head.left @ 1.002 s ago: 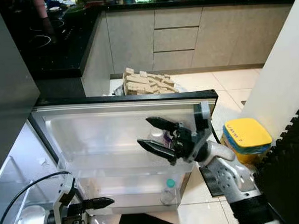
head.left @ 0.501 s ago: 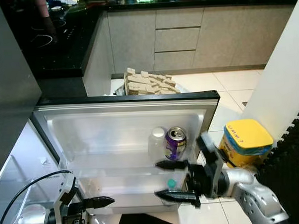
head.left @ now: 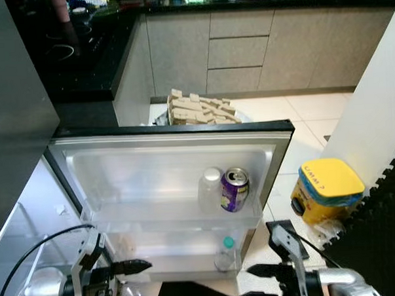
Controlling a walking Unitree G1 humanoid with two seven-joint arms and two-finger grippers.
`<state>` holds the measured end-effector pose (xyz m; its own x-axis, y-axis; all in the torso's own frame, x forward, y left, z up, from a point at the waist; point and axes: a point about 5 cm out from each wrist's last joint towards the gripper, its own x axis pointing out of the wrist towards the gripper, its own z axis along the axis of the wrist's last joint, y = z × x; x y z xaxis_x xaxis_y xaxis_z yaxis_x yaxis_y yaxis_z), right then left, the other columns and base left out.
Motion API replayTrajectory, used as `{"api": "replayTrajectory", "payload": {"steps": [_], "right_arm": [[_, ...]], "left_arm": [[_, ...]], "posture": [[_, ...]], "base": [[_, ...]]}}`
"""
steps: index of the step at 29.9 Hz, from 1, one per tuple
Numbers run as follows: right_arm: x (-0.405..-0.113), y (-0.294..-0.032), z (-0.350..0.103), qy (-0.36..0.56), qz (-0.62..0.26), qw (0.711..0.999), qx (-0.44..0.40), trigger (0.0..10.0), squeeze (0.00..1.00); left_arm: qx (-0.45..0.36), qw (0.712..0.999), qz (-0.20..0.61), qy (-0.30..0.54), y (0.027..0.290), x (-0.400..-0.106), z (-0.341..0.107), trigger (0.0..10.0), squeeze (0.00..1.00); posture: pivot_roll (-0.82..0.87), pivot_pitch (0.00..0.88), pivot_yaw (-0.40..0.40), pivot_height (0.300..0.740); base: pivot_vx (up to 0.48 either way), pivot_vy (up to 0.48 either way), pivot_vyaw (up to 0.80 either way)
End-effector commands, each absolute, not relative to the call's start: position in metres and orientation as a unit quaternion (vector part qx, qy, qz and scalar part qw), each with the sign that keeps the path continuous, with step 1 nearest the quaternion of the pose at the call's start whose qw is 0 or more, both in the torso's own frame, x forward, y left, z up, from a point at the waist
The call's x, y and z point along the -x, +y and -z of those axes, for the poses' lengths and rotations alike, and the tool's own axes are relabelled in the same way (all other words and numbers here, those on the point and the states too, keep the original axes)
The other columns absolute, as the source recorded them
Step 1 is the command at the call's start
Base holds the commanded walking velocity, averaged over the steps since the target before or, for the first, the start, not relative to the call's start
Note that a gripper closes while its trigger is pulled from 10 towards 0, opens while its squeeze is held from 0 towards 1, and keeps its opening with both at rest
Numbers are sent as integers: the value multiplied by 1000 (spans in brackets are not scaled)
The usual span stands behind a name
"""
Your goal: Restocking fridge
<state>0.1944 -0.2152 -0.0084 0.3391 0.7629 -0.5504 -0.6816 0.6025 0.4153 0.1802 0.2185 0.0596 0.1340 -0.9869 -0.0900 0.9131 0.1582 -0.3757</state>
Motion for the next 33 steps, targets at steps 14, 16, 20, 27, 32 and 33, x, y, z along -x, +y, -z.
{"api": "replayTrajectory", "payload": {"steps": [14,16,20,27,32,33], "right_arm": [[-145,-244,73,457,-152,873,-81,10000,0],[-141,-248,76,469,-122,873,-63,10000,0],[-136,-252,81,482,-77,872,-29,10000,0],[-132,-251,86,494,-45,868,-7,10000,0],[-130,-249,88,497,-40,867,1,10000,0],[-129,-249,88,499,-39,865,5,10000,0]], "left_arm": [[116,739,642,169,219,-177,-57,10000,0],[117,739,641,172,218,-177,-55,10000,0],[118,747,628,182,218,-178,-47,10000,0],[129,761,594,227,209,-172,-17,10000,0],[133,766,572,261,206,-165,0,10000,0],[134,770,559,276,205,-163,7,10000,0]], "posture": [[36,0,-3,740],[37,0,-4,740],[35,0,-1,740],[35,0,1,740],[35,0,2,740],[32,0,1,740]], "base": [[0,0,0],[0,0,0],[0,0,0],[0,0,0],[0,0,0],[0,0,0]]}}
